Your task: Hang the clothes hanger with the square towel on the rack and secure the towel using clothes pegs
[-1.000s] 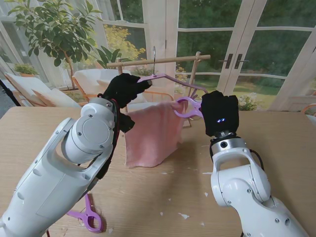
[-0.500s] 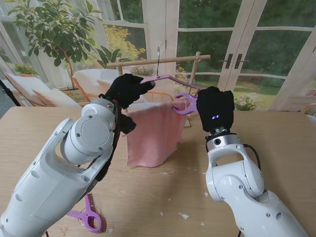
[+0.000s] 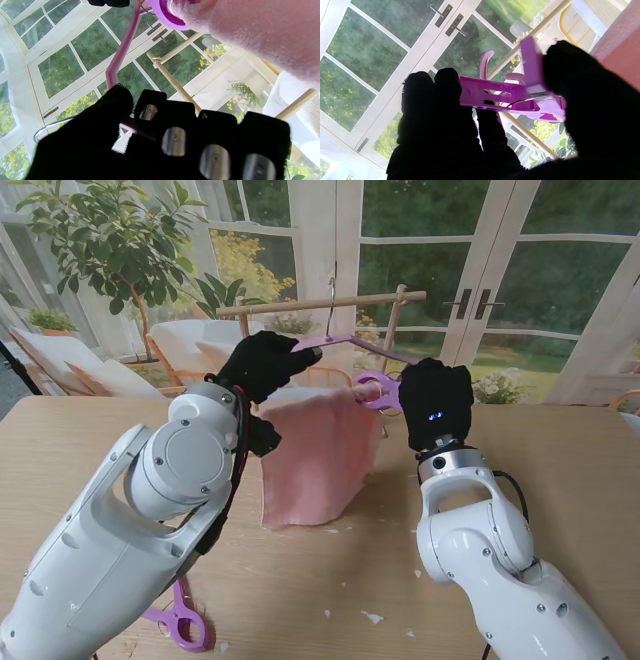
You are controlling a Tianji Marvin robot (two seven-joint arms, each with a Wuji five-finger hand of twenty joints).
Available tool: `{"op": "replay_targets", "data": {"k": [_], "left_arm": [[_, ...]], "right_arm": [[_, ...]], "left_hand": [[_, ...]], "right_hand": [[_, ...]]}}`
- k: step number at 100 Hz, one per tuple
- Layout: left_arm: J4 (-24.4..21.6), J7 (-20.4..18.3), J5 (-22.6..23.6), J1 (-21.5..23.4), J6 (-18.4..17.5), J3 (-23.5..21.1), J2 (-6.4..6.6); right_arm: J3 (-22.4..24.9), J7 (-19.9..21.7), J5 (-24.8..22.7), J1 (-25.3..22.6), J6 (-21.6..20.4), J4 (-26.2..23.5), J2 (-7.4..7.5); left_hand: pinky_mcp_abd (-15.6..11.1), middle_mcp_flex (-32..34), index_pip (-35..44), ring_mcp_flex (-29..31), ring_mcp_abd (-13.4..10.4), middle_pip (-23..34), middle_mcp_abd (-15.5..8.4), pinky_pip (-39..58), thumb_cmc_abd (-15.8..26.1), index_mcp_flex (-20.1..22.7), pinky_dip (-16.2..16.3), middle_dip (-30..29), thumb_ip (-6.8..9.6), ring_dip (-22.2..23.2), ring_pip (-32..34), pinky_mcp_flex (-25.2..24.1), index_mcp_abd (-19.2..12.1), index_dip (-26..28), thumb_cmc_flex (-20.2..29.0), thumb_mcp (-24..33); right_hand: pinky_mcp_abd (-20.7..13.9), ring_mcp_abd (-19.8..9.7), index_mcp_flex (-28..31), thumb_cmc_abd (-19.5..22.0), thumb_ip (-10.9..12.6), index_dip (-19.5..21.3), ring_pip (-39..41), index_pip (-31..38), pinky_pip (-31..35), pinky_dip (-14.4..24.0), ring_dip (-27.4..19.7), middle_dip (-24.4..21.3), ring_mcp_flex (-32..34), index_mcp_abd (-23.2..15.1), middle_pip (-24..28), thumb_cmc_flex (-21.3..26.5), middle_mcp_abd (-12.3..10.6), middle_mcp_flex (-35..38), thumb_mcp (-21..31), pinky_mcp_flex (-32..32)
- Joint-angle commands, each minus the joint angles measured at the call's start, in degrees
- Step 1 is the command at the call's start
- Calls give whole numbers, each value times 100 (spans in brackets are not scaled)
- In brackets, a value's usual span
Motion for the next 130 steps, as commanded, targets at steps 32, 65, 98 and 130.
{"op": "replay_targets", "data": {"k": [32,65,98,130], "left_arm": [[-67,-80,33,3,130,-22,-24],[87,2,75,20,93,-102,-40],[306,106,-175,49,-419,-192,-67],[435,29,-296,80,-773,-280,-29]], "right_arm": [[-46,621,-201,-187,-211,-341,-90],[133,-84,337,-576,89,-652,-56],[322,-1303,1793,-410,385,-547,29],[210,-1836,3270,196,180,-185,35]], "left_hand": [[-439,272,182,233,-237,377,-443,1741,264,267,183,-14,92,-20,689,211,61,211,-34,-112],[-414,272,186,231,-220,377,-437,1741,250,275,187,-15,91,-18,690,206,75,211,-42,-103],[-298,272,183,229,-149,379,-399,1741,198,295,208,-10,72,-5,685,186,85,211,-107,13],[-201,273,176,227,-92,380,-352,1741,147,322,235,1,46,15,679,170,107,211,-157,128]], "right_hand": [[1231,1305,-1106,1716,569,-861,-2263,-2019,-1502,3181,-1110,-1174,-1928,351,-578,-1248,23,-1579,-1589,-1790],[1851,1453,-1027,2164,586,-997,-3148,-2092,-2787,2180,-1828,-1421,-2230,560,-935,-1252,206,-1540,-1613,-2224],[1532,931,-694,2200,755,-972,-3055,-1791,-2919,1906,-1882,-1310,-1937,349,-743,-622,98,-1164,-1749,-2144],[1188,734,-464,1976,743,-943,-3075,-1600,-3069,1651,-1988,-1278,-1642,208,-676,-540,-31,-878,-1651,-2083]]}}
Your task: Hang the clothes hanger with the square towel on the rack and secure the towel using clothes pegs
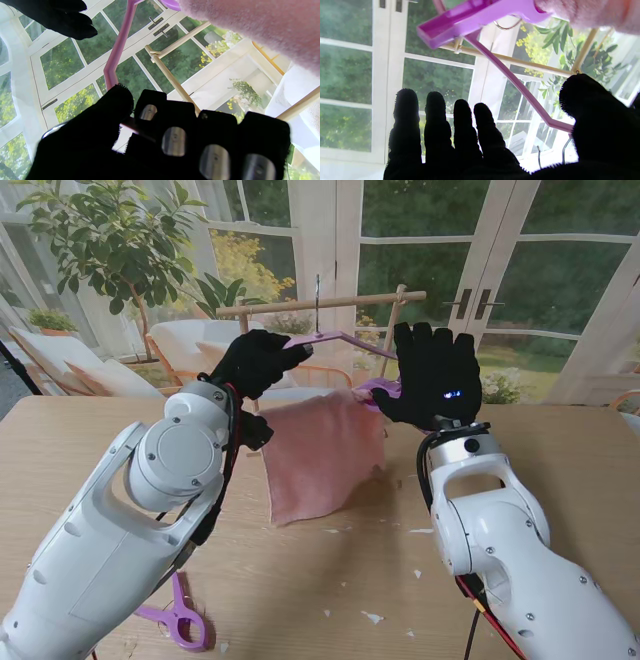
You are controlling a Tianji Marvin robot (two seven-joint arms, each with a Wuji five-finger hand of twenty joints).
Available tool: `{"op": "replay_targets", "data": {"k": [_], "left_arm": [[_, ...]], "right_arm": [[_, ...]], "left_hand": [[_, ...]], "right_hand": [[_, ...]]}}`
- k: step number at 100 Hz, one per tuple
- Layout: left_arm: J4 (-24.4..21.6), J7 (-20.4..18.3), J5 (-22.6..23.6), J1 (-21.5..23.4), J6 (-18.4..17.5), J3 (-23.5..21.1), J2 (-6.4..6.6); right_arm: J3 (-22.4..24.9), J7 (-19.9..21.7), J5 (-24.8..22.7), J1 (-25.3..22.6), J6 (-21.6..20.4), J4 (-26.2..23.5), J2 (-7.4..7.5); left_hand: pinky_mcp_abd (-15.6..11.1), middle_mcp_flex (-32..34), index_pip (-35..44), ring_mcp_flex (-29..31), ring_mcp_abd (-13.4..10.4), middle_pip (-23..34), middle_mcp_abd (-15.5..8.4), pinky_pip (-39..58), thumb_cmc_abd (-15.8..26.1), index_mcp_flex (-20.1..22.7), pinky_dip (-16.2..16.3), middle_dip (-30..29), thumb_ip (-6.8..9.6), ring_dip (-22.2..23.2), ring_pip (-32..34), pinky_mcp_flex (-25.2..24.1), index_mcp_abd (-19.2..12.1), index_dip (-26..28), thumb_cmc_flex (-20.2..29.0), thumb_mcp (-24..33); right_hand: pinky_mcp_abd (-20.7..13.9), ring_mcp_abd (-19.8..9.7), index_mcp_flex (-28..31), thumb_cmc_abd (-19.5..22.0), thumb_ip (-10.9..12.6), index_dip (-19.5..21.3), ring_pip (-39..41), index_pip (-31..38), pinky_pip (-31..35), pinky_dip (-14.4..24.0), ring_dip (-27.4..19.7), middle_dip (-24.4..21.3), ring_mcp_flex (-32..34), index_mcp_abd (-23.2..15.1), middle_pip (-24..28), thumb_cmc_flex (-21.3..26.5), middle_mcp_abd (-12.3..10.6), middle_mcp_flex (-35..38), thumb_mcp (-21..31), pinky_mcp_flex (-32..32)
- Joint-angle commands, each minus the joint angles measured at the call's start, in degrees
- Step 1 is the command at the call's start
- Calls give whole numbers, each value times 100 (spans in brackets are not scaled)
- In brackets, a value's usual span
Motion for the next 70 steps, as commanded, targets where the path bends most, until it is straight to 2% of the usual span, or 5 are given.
{"op": "replay_targets", "data": {"k": [1,18,39,55,70], "left_arm": [[-23,-86,-29,22,-65,-32,-7],[-6,-155,-83,44,-238,-71,21],[30,-322,-190,80,-578,-173,82],[51,-531,-220,104,-821,-253,153],[79,-701,-226,97,-999,-301,208]], "right_arm": [[-9,5,69,95,-127,46,-42],[3,136,1070,351,-432,145,-59],[40,300,1958,628,-633,342,-77],[47,409,2339,731,-557,425,-90],[34,363,2648,797,-453,477,-119]], "left_hand": [[-195,273,175,223,-87,379,-351,1739,146,322,236,2,44,20,675,166,107,210,-198,155],[-170,274,175,224,-82,380,-343,1739,124,327,244,6,35,26,672,163,105,210,-227,193],[-136,274,167,223,-64,386,-333,1739,76,372,255,14,23,35,669,157,107,210,-284,290],[-93,274,149,223,-45,386,-312,1739,49,391,265,19,3,44,665,151,132,210,-335,373],[-92,274,149,223,-43,386,-311,1739,45,396,265,20,-5,47,664,151,124,210,-346,389]], "right_hand": [[-129,-99,60,-126,200,8,-25,83,-161,1642,-65,37,167,-49,48,93,-37,101,48,28],[-353,-229,212,-167,185,-4,-124,213,-262,1424,-150,29,407,-187,-7,306,-145,343,-5,10],[-626,-356,392,-217,201,-8,-171,367,-271,1219,-214,48,643,-354,1,689,-282,589,-82,99],[-676,-459,577,-107,233,24,-164,600,-122,1142,-203,76,926,-535,26,1003,-414,911,-412,172],[-749,-595,976,65,284,186,120,1032,164,1233,33,174,1479,-918,246,1370,-655,1498,-751,387]]}}
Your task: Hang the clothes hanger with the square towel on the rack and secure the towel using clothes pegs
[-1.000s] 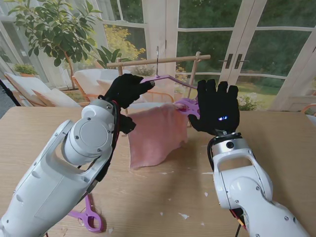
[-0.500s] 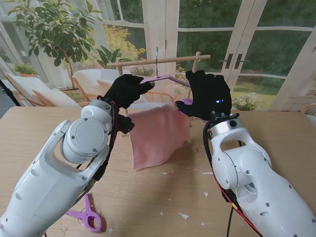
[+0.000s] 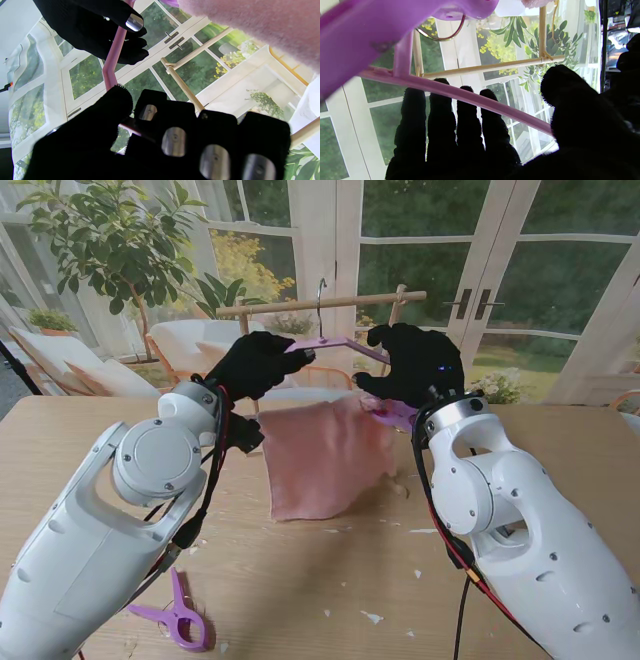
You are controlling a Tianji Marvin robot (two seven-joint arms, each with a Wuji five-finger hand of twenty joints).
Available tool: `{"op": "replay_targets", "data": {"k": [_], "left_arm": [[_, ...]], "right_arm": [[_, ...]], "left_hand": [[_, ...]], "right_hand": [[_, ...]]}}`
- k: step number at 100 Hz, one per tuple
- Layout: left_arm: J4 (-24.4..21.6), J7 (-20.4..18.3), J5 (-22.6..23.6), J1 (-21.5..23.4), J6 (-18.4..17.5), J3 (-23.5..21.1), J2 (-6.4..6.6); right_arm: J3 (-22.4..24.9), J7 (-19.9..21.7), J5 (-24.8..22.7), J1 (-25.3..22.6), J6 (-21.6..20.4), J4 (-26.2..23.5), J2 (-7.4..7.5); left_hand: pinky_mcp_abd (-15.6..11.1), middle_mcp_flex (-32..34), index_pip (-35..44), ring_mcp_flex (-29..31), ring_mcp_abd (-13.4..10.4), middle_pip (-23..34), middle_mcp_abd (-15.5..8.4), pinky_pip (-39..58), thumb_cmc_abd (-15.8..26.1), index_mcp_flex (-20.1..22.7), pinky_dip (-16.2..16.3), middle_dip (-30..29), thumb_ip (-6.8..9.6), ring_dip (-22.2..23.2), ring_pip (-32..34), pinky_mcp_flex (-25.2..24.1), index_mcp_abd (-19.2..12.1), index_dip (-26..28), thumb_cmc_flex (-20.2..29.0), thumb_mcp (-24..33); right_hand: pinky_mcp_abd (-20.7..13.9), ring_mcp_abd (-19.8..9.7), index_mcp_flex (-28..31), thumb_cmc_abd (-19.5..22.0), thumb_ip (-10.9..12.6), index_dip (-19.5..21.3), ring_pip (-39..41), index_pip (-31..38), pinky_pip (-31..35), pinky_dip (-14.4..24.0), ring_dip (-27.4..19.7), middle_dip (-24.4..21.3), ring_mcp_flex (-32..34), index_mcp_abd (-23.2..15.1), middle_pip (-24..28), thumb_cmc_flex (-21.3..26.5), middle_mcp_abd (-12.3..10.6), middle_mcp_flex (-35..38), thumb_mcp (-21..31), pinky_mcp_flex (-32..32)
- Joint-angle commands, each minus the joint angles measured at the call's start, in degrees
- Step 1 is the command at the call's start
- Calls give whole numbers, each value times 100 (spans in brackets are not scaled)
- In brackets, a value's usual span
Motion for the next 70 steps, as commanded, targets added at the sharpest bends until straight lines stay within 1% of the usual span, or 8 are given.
{"op": "replay_targets", "data": {"k": [1,14,21,29,38,48,60,70], "left_arm": [[-21,-114,-6,-8,-37,-25,19],[7,-170,34,-42,-100,1,35],[31,-166,18,-65,-122,25,30],[57,-158,-10,-91,-146,50,23],[84,-155,-43,-112,-184,61,18],[98,-166,-51,-122,-219,66,21],[97,-171,-13,-135,-191,78,23],[93,-167,26,-160,-96,99,19]], "right_arm": [[-3,46,39,19,73,12,-62],[-27,40,323,80,131,2,-84],[-50,98,464,129,164,-9,-88],[-93,157,588,199,225,6,-92],[-143,180,737,273,282,69,-102],[-188,140,910,338,304,169,-122],[-221,42,1103,364,330,238,-152],[-177,83,1278,336,245,220,-148]], "left_hand": [[-108,268,149,223,-48,383,-311,1739,58,353,265,20,-5,47,664,150,124,211,-199,188],[-115,267,149,224,-57,383,-315,1739,57,353,262,21,-7,48,663,152,124,211,-212,196],[-118,266,149,223,-54,382,-329,1739,50,352,260,22,-8,48,663,153,119,211,-212,202],[-117,267,148,224,-54,382,-330,1739,46,351,257,23,-9,48,662,152,114,211,-215,206],[-116,267,148,224,-51,381,-330,1739,49,351,255,24,-10,48,662,152,100,211,-224,207],[-109,267,148,223,-45,381,-330,1739,43,351,251,25,-10,48,660,151,99,211,-229,217],[-99,267,143,224,-41,381,-330,1739,18,322,238,26,-10,43,653,152,82,211,-243,228],[-104,267,141,225,-47,380,-330,1739,15,305,224,27,-12,38,651,154,71,211,-256,237]], "right_hand": [[-156,-156,146,145,287,126,143,220,182,1245,181,79,236,-218,135,264,-168,221,-220,53],[-188,-202,457,236,353,316,538,576,443,1431,512,223,583,-438,449,407,-280,602,-292,239],[-185,-192,569,-77,171,464,778,726,591,1647,753,401,722,-531,629,-294,-305,733,1437,352],[-219,-206,670,-136,48,628,1094,936,778,1789,923,569,857,-625,866,-524,-352,854,2048,491],[-231,-254,667,-225,-304,758,1524,1363,1000,1991,1153,829,956,-812,1185,-409,-418,953,2049,610],[-195,-329,535,-274,-513,1017,2342,2163,1392,2333,1590,1321,983,-1107,1803,-303,-510,960,1940,724],[-154,-388,390,-198,-541,1609,3688,2925,2298,3009,2282,2138,824,-1388,2675,-339,-574,814,1786,826],[-219,-329,401,22,-418,1760,4079,2745,2693,3296,2459,2447,669,-1279,2768,-802,-508,675,1699,804]]}}
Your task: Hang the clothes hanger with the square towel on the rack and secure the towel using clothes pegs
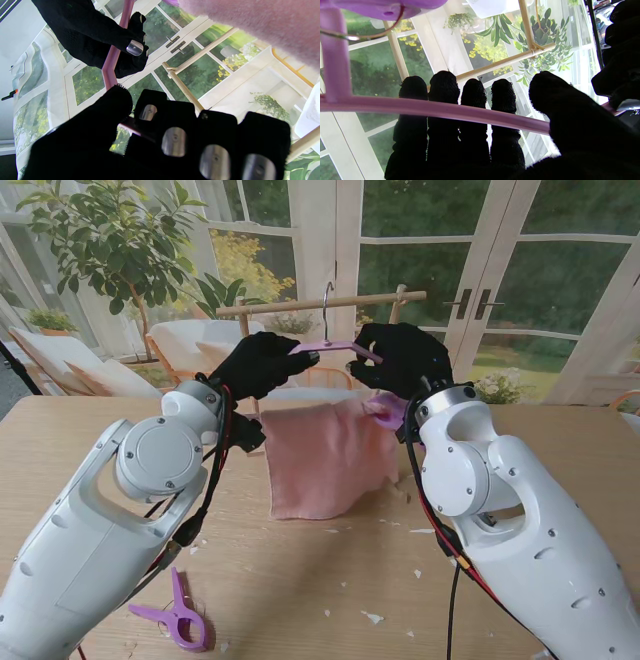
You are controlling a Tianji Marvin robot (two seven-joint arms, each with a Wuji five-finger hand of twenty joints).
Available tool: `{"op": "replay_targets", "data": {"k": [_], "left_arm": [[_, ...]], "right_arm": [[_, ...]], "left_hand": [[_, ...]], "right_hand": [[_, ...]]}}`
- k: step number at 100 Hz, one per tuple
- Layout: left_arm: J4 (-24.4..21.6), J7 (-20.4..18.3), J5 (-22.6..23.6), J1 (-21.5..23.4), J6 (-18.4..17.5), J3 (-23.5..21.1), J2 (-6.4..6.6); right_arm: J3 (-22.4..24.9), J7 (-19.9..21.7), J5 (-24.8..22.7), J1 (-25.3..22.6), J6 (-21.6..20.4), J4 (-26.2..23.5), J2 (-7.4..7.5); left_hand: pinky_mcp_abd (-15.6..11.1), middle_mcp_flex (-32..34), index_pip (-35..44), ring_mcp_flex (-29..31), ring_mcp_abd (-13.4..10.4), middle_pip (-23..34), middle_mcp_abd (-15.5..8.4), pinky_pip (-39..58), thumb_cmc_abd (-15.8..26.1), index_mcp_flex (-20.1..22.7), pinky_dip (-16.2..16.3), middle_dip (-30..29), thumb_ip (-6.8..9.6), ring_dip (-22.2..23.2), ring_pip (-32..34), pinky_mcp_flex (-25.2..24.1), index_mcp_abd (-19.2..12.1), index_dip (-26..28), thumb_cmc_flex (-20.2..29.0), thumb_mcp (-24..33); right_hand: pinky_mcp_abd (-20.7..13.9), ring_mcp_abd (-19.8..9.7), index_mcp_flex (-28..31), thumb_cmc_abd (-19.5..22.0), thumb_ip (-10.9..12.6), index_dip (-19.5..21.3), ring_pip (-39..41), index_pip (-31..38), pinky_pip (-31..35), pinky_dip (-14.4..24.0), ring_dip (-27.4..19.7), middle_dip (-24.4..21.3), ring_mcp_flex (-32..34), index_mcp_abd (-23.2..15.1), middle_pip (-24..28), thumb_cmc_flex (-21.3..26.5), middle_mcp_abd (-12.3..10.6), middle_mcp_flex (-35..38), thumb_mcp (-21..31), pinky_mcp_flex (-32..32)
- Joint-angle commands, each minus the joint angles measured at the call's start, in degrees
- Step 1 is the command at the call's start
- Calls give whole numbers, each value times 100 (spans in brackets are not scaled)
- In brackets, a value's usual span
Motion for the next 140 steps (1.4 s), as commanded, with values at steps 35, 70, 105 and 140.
{"op": "replay_targets", "data": {"k": [35,70,105,140], "left_arm": [[70,-18,-10,-178,248,112,-69],[112,55,-39,-234,383,168,-106],[85,291,-122,-160,395,163,-175],[27,361,-368,-69,474,105,-210]], "right_arm": [[109,4,877,-102,-294,24,-110],[1,-516,1361,-76,-436,244,-260],[-67,-896,1255,-62,-759,497,-318],[-135,-1344,1187,-42,-916,699,-404]], "left_hand": [[-127,265,127,223,-47,376,-330,1739,37,246,190,27,-25,24,644,158,65,210,-218,128],[-211,209,105,224,-52,197,-356,1739,6,6,45,24,-55,-16,636,181,11,210,-322,162],[358,-1064,-769,-275,839,-1129,370,1545,-15,-1259,-1742,-148,-284,656,-1095,133,55,-285,60,-309],[1176,-3490,-3114,-3435,1750,-4627,988,-3002,202,-2866,-1143,-2408,-26,-284,-5453,-3640,777,-3537,-64,-495]], "right_hand": [[-564,40,118,732,193,772,1593,-154,2078,4057,796,934,-124,26,894,-1420,171,-253,-568,285],[-418,-8,1476,1809,40,1837,2589,1053,3377,4371,1649,1702,939,-721,1832,-1332,72,856,-564,1208],[-647,-437,2297,1943,524,2492,3458,1654,4349,3888,1685,2316,2047,-632,2294,-578,-126,1864,-764,2561],[-778,-633,2851,1894,814,2585,3965,1910,4446,4285,1789,2465,2560,-564,2308,-811,-211,2624,-135,3857]]}}
